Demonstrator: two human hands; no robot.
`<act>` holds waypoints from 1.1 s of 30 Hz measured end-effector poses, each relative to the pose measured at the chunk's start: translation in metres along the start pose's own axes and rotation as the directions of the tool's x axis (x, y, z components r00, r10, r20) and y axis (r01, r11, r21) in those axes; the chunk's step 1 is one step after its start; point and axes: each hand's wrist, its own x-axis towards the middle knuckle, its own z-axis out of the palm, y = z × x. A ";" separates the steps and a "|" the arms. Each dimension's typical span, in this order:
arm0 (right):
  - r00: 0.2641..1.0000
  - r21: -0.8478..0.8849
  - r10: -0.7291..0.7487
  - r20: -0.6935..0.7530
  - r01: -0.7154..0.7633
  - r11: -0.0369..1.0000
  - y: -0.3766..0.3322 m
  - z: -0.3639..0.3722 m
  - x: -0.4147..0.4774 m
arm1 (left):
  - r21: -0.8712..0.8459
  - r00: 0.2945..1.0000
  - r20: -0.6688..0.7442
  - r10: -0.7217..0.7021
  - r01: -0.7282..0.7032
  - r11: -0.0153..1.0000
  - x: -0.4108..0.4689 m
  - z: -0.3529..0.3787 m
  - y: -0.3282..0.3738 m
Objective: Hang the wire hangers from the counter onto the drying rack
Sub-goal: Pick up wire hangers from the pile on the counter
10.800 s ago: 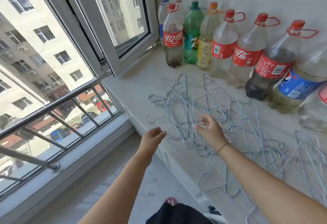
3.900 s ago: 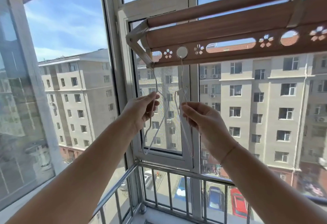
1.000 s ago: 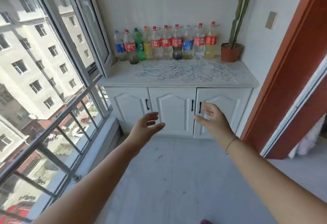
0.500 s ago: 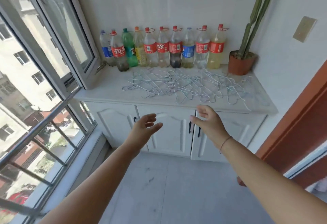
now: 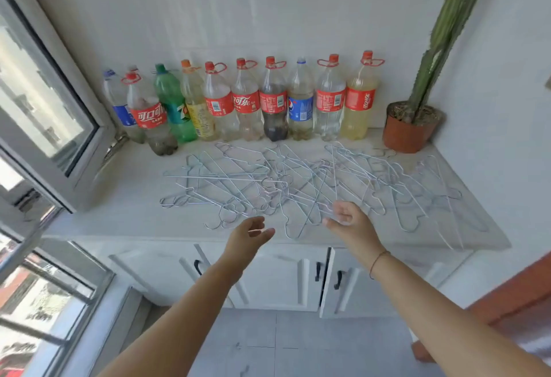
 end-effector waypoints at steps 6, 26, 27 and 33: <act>0.995 -0.001 0.100 0.026 -0.100 0.995 0.020 0.022 0.072 | 0.000 0.994 0.030 -0.102 0.102 0.995 0.080 0.017 -0.001; 0.959 -0.044 0.278 -0.050 -0.280 0.959 0.081 0.005 0.228 | -0.321 0.908 0.079 -0.411 0.414 0.852 0.217 0.079 0.002; 0.951 -0.034 0.283 -0.127 -0.289 0.957 0.084 -0.004 0.232 | -0.317 0.913 0.085 -0.399 0.404 0.858 0.219 0.081 0.007; 0.869 -0.053 0.278 -0.410 -0.326 0.944 0.110 -0.058 0.249 | -0.340 0.948 0.167 -0.269 0.312 0.887 0.224 0.093 0.040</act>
